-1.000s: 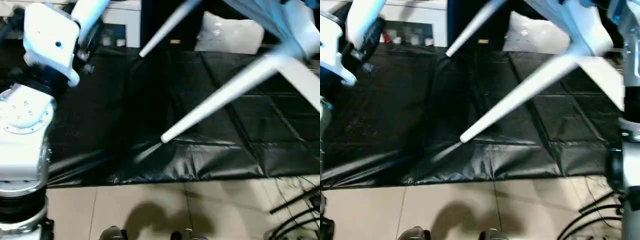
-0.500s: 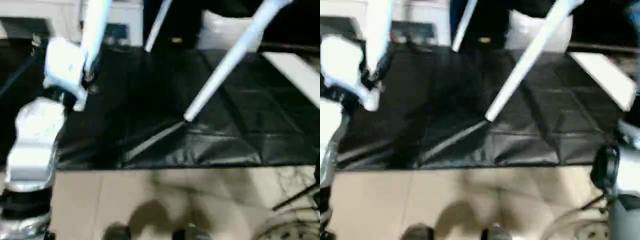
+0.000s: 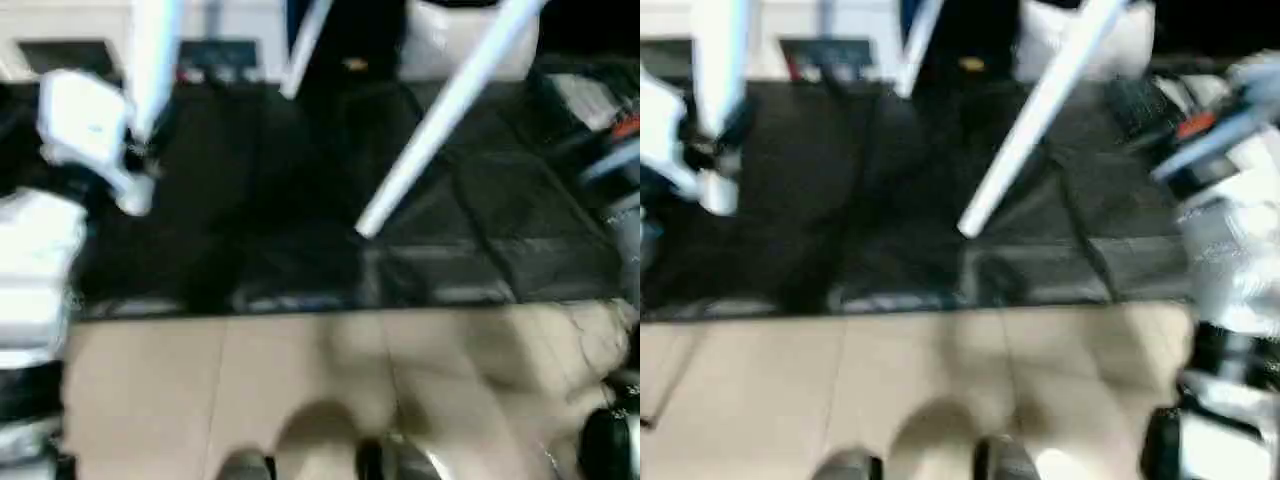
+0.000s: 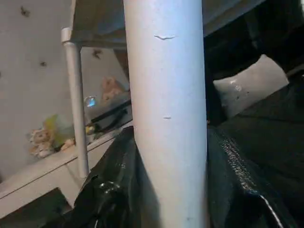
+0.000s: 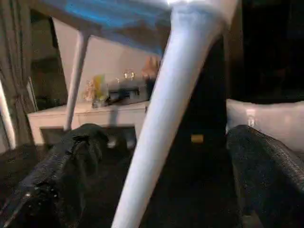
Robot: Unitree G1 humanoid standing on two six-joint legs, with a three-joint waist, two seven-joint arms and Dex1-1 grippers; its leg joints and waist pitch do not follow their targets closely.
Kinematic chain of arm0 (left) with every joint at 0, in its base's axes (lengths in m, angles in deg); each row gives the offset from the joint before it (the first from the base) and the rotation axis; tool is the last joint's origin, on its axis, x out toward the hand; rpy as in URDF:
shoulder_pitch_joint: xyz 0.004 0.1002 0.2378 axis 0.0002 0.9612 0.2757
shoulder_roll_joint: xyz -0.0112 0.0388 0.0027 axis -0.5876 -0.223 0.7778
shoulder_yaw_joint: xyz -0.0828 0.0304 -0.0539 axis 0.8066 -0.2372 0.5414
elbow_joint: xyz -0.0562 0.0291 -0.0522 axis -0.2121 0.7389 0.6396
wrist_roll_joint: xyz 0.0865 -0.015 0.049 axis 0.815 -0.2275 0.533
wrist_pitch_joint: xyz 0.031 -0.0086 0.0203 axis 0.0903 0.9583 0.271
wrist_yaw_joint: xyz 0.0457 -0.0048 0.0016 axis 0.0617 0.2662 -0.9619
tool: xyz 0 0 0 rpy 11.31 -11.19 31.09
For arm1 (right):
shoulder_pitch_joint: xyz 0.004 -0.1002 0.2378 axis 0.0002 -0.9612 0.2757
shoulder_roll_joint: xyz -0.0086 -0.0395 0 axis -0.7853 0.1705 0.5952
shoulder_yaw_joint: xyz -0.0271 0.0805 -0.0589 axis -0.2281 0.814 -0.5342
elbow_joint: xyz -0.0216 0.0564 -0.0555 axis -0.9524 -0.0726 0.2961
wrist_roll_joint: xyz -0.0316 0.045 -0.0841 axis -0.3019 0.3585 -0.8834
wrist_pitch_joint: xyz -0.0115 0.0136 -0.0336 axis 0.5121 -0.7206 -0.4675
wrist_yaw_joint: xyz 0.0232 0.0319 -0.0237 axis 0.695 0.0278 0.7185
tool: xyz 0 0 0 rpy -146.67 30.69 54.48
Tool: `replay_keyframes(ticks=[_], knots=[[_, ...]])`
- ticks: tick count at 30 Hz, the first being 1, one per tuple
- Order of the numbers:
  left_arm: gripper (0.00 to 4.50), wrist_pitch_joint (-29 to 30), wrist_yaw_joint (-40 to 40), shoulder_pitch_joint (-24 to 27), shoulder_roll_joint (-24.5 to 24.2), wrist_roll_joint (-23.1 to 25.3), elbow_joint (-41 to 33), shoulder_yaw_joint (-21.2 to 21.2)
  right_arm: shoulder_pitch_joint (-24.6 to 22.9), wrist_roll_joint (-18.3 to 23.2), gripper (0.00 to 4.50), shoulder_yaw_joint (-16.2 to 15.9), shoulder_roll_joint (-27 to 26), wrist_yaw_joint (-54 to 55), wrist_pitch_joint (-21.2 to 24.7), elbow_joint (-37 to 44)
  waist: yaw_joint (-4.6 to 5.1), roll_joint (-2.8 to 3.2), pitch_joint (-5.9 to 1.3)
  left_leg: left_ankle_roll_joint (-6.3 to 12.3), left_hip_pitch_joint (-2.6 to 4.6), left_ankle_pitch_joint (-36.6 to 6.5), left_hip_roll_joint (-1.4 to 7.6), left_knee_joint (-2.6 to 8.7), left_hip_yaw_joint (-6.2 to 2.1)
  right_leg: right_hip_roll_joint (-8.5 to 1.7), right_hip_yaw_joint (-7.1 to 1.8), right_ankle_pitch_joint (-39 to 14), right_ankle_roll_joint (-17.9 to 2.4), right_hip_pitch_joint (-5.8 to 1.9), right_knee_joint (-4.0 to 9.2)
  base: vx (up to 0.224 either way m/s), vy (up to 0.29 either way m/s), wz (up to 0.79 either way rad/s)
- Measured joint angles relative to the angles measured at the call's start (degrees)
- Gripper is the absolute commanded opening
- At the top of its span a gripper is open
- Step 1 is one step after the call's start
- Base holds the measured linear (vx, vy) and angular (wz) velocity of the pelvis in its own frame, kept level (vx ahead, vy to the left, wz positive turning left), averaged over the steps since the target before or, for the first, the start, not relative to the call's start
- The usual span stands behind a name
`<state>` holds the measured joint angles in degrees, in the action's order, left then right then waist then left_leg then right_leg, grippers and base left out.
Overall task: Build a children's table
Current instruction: Flip table
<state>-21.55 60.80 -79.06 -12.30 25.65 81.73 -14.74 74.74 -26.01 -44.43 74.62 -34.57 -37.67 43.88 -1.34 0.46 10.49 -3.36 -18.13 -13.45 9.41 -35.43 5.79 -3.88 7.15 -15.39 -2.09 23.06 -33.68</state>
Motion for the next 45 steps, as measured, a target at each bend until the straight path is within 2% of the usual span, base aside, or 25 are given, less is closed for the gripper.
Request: replay_keyframes(ticks=[1, 2, 3, 4, 5, 6, 7, 8, 9, 11, 14, 16, 18, 22, 25, 27, 33, 36, 41, 43, 45], knots=[[1.61, -0.05, 0.17, 0.18, -0.46, -0.12, 0.25, 0.25, 1.68, -0.56, 4.5, -0.16, -0.09, -0.58, -1.06, -2.58, 0.13, -0.2, 0.14, -0.01, -0.06, 0.01, 0.05, -0.03, 0.79, -0.61, -0.6, 0.21, -0.37, 0.02, -3.25, -0.091, -0.058, 0.13], [1.61, -0.11, 0.6, 0.16, -0.8, -0.34, 0.21, 0.27, 3.38, -1.28, 4.5, -0.36, -0.07, -1.11, -2.07, -4.96, -0.3, -1.26, 0.0, -0.02, -0.05, 0.01, 0.03, -0.03, 2.01, -1.04, -2.69, 0.0, -0.24, -0.72, -7.54, 0.034, -0.154, 0.18], [1.61, -0.37, 0.94, 0.49, -0.9, -0.78, -0.21, 0.57, 5.81, -1.93, 4.5, -0.49, 0.02, -1.39, -3.18, -7.1, -1.23, -3.21, -0.53, -0.44, -0.14, 0.15, -0.06, -0.31, 3.24, -1.07, -5.15, -0.29, 1.76, -1.31, -8.79, 0.034, -0.154, 0.18], [1.61, -0.73, 0.95, 1.92, -0.78, -1.42, -0.71, 1.23, 8.11, -2.17, 4.5, -0.68, -0.53, -1.42, -3.59, -9.31, -1.35, -3.15, -0.35, -0.32, -0.63, -0.02, -0.42, -0.7, 2.82, -1.06, -4.8, -0.39, 1.32, -0.28, -8.54, 0.063, -0.174, -0.06], [1.61, -0.78, 0.95, 2.72, -0.69, -2.08, -0.84, 1.48, 9.28, -2.63, 4.5, -1.1, -0.95, -1.15, -4.47, -11.49, -2.01, -3.12, -0.46, 0.22, -1.66, -0.22, -0.75, -0.3, 1.72, -0.75, -4.46, -0.42, 1.24, -0.21, -8.02, 0.018, -0.136, -0.09], [1.61, -0.89, 0.97, 2.99, -0.72, -2.42, -0.96, 1.68, 9.68, -2.97, 4.5, -1.32, -1.14, -0.88, -5.39, -14.23, -2.63, -3.03, -0.48, 0.04, -2.01, 0.04, -0.95, 0.93, 0.52, 0.27, -4.09, -0.4, 1.19, -0.03, -6.92, 0.018, -0.136, -0.09], [1.61, -0.97, 0.98, 3.35, -0.82, -2.49, -1.04, 2.09, 10.65, -3.18, 4.5, -1.46, -1.46, -0.96, -5.93, -17.26, -2.93, -3.03, -0.48, -0.7, -2.15, 1.34, -0.26, 2.13, 0.65, 1.01, -3.91, 0.05, 0.49, 0.01, -6.03, 0.008, -0.134, 0.11], [1.61, -1.03, 0.97, 3.74, -1.05, -2.59, -1.17, 2.48, 11.85, -3.34, 4.5, -1.66, -1.73, -1.46, -6.5, -20.04, -2.94, -2.91, -0.52, -1.02, -2.43, 3.1, 0.49, 2.87, 0.76, 1.41, -3.47, 1.28, -0.36, 0.04, -5.1, -0.014, -0.063, 0.08], [1.61, -1.18, 0.97, 4.32, -1.42, -2.92, -1.32, 2.94, 13.81, -3.7, 4.5, -2.09, -2.02, -2.58, -7.56, -23.92, -2.87, -2.9, -0.49, -1.84, -2.86, 4.8, 1.15, 3.06, 1.07, 1.61, -3.15, 3.09, -0.75, 0.27, -4.63, -0.014, -0.063, 0.08], [1.61, -1.22, 0.97, 5.07, -1.57, -3.33, -1.26, 3.36, 15.79, -3.91, 4.5, -3.03, -2.85, -4.69, -9.37, -27.85, -2.75, -3.11, -0.43, -2.08, -3.16, 4.94, 1.74, 2.97, 1.59, 1.7, -3.0, 3.14, -0.78, 0.38, -4.32, 0.0, 0.0, 0.0], [1.61, -1.29, 1.05, 5.72, -2.11, -4.23, -1.52, 3.39, 19.71, -5.1, 4.5, -3.72, -4.07, -4.98, -12.21, -34.62, -2.53, -3.51, -0.35, -2.08, -3.63, 4.94, 1.93, 3.03, 1.84, 1.69, -3.0, 3.16, -0.75, 0.38, -3.45, 0.015, 0.021, 0.01], [1.61, -1.29, 1.13, 6.42, -2.42, -4.82, -2.0, 3.45, 22.31, -5.68, 4.5, -3.71, -4.93, -5.47, -14.6, -38.98, -2.41, -3.66, -0.35, -2.04, -4.07, 4.96, 2.14, 2.85, 2.37, 1.51, -3.15, 3.24, -0.82, 0.59, -3.21, 0.037, 0.054, 0.02], [1.61, -1.29, 1.37, 6.93, -2.77, -5.38, -2.17, 3.5, 23.08, -5.5, 4.5, -3.74, -6.21, -8.61, -15.53, -40.62, -2.29, -4.11, -0.28, -1.63, -4.22, 5.22, 2.18, 2.73, 2.83, 1.39, -3.38, 3.34, -0.91, 0.61, -3.11, 0.054, 0.058, 0.03], [1.61, -0.64, 1.69, 7.41, -3.82, -6.26, -1.61, 4.17, 23.4, -4.03, 4.5, -4.95, -7.82, -16.25, -14.78, -40.14, -2.02, -4.81, -0.31, -0.73, -4.93, 5.14, 2.27, 2.7, 3.21, 1.36, -3.43, 3.44, -0.87, 0.88, -2.33, 0.071, 0.042, 0.01], [1.61, -0.35, 1.68, 7.9, -3.94, -6.5, -0.64, 4.53, 22.13, -2.73, 4.5, -5.94, -7.8, -20.43, -13.23, -36.93, -1.84, -5.15, -0.3, -0.37, -5.01, 4.91, 2.28, 2.64, 3.43, 1.31, -3.48, 3.44, -0.86, 0.93, -2.2, 0.04, 0.021, -0.02], [1.61, -0.51, 1.68, 8.58, -3.91, -6.75, 0.9, 4.58, 19.64, -1.69, 4.5, -7.24, -7.46, -22.92, -10.85, -31.9, -2.1, -5.4, -0.3, -0.3, -5.01, 4.86, 2.3, 2.78, 3.76, 1.29, -3.47, 3.44, -0.86, 0.91, -1.99, 0.0, 0.0, 0.0], [1.63, -2.11, 1.57, 8.76, -3.73, -6.8, 7.12, 4.45, 9.67, 2.73, 4.5, -10.35, -6.21, -24.73, -1.1, -11.75, -2.42, -5.52, -0.32, -0.32, -4.9, 4.87, 2.41, 2.86, 3.88, 1.32, -3.48, 3.45, -0.83, 0.85, -1.9, 0.0, 0.0, 0.0], [1.64, -3.27, 1.33, 8.68, -4.08, -6.8, 8.62, 4.52, 7.96, 3.14, 4.5, -11.14, -6.24, -24.46, 1.03, -6.7, -2.14, -5.48, -0.32, -0.5, -4.82, 4.98, 2.46, 2.86, 3.88, 1.34, -3.51, 3.48, -0.78, 0.87, -1.98, 0.0, 0.0, 0.0], [1.64, -5.53, 0.62, 8.11, -4.29, -6.8, 12.35, 4.58, 7.22, 1.17, 4.5, -12.21, -7.95, -21.57, -1.12, -5.81, -1.7, -5.52, -0.36, -1.12, -4.39, 5.0, 2.51, 2.94, 3.91, 1.39, -3.62, 3.51, -0.69, 0.71, -2.27, 0.0, 0.0, 0.0], [2.2, -6.66, 1.02, 8.21, -4.24, -6.88, 13.73, 4.55, 5.8, -2.25, 4.5, -13.51, -8.7, -18.05, -4.96, -4.69, -1.78, -5.6, -0.53, -1.24, -4.06, 5.07, 2.51, 3.13, 3.91, 1.41, -3.62, 3.46, -0.62, 0.5, -2.28, 0.0, 0.0, 0.0], [2.34, -7.45, 1.46, 9.57, -4.54, -6.46, 13.54, 4.58, 3.26, -5.41, 4.5, -14.86, -8.74, -15.41, -8.61, -4.21, -1.73, -5.64, -0.68, -1.26, -3.77, 5.04, 2.5, 3.14, 3.91, 1.4, -3.64, 3.35, -0.42, 0.23, -2.28, 0.0, 0.0, 0.0]])
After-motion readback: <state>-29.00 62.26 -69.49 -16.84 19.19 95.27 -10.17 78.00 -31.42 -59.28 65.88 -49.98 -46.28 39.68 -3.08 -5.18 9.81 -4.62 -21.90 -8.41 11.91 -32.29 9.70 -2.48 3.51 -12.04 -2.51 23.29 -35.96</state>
